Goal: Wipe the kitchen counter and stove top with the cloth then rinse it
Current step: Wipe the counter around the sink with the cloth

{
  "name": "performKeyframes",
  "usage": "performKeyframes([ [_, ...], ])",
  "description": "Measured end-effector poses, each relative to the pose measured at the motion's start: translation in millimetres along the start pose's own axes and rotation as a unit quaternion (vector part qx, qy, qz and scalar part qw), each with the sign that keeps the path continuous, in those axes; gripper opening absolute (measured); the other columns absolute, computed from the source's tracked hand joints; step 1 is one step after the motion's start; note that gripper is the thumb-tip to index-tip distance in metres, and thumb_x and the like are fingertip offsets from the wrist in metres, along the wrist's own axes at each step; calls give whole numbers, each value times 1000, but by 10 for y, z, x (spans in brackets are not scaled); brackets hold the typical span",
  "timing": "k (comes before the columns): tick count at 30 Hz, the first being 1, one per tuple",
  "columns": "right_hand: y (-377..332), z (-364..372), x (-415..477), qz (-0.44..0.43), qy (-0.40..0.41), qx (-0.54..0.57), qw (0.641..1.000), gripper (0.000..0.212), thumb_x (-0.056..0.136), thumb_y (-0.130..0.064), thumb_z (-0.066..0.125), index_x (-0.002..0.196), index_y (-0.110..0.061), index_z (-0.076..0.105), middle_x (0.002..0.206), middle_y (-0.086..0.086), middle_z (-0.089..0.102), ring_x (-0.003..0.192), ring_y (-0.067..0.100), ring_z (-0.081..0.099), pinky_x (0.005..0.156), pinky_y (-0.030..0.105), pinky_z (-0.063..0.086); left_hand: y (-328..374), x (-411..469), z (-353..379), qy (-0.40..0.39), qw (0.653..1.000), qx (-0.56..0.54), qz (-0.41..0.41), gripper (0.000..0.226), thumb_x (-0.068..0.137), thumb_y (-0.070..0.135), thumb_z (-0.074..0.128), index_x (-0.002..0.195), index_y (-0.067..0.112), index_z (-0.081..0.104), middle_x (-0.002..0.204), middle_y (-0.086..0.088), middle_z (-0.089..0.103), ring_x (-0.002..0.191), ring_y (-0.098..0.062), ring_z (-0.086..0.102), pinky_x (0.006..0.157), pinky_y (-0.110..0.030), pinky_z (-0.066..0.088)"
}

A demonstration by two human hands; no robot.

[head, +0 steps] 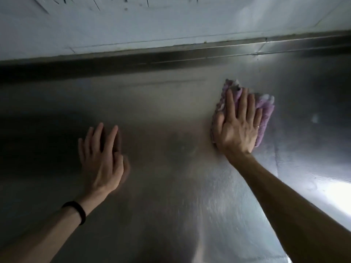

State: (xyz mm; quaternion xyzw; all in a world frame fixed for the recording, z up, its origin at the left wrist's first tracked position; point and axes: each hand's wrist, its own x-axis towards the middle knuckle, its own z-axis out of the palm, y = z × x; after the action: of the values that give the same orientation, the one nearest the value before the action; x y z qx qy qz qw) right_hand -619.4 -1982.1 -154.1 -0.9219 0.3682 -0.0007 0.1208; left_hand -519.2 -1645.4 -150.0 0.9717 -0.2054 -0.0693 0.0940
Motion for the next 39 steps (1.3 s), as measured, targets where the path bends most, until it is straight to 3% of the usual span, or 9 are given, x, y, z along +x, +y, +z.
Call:
performKeyframes([
  [3, -322, 132, -560, -75, 8, -3, 997, 67, 102, -45, 40, 164, -27, 25, 172, 8, 22, 160, 31, 14, 127, 55, 14, 461, 143, -93, -4, 998, -56, -1, 77, 85, 27, 46, 161, 26, 33, 170, -8, 27, 157, -35, 23, 128, -60, 4],
  [8, -596, 330, -1817, -124, -38, 17, 991, 74, 96, -45, 50, 164, -32, 23, 174, 1, 16, 161, 24, 12, 129, 50, 9, 1351, 592, -1, -45, 994, -79, 59, 75, 91, 32, 38, 165, 33, 23, 174, -9, 17, 160, -33, 15, 128, -59, 8],
  [12, -414, 249, -1936, -166, -60, 14, 984, 74, 94, -46, 53, 163, -37, 28, 173, -2, 17, 160, 21, 13, 130, 45, 5, 1495, 639, 258, -67, 996, -20, 64, 72, 96, 37, 36, 165, 37, 17, 176, -6, 6, 162, -34, 4, 127, -63, 6],
  [20, 1081, -157, -2286, -30, -33, -67, 997, 64, 89, -41, 46, 148, -17, 55, 165, 15, 34, 150, 41, 37, 118, 61, 33, 1436, 591, 459, 5, 996, 20, 87, 74, 96, 40, 38, 165, 38, 13, 175, -8, 11, 162, -35, 10, 127, -63, 10],
  [23, 1090, -153, -2304, 27, -21, -68, 997, 65, 91, -40, 43, 150, -15, 53, 165, 18, 33, 151, 42, 34, 119, 61, 29, 1452, 580, 459, 11, 996, 22, 90, 75, 95, 38, 39, 165, 37, 14, 175, -10, 12, 161, -36, 11, 127, -64, 11],
  [26, 676, -35, -2312, 79, -15, -47, 996, 70, 94, -44, 40, 160, -19, 37, 168, 19, 29, 156, 39, 23, 123, 61, 22, 1475, 586, 451, 6, 996, 23, 86, 75, 95, 37, 40, 165, 36, 15, 175, -10, 11, 161, -37, 11, 126, -65, 11],
  [29, 100, 126, -2351, 9, -48, -10, 999, 75, 94, -48, 46, 164, -30, 26, 173, 8, 18, 160, 32, 16, 127, 56, 15, 1489, 582, 439, 10, 996, 23, 86, 74, 95, 34, 41, 165, 34, 18, 175, -10, 13, 160, -37, 13, 127, -64, 11],
  [33, -519, 274, -2323, -59, -77, 16, 995, 79, 90, -49, 53, 163, -34, 27, 173, 1, 18, 160, 26, 13, 130, 51, 5, 1500, 569, 415, 9, 996, 25, 87, 73, 95, 34, 39, 165, 33, 19, 174, -11, 14, 160, -38, 13, 127, -64, 10],
  [39, -211, 170, -2290, -126, -85, 36, 988, 74, 94, -48, 54, 162, -38, 28, 173, -3, 17, 161, 20, 12, 130, 43, 4, 1540, 560, 339, -13, 996, 40, 84, 71, 97, 36, 31, 166, 31, 17, 175, -12, 9, 161, -38, 9, 127, -64, 8],
])
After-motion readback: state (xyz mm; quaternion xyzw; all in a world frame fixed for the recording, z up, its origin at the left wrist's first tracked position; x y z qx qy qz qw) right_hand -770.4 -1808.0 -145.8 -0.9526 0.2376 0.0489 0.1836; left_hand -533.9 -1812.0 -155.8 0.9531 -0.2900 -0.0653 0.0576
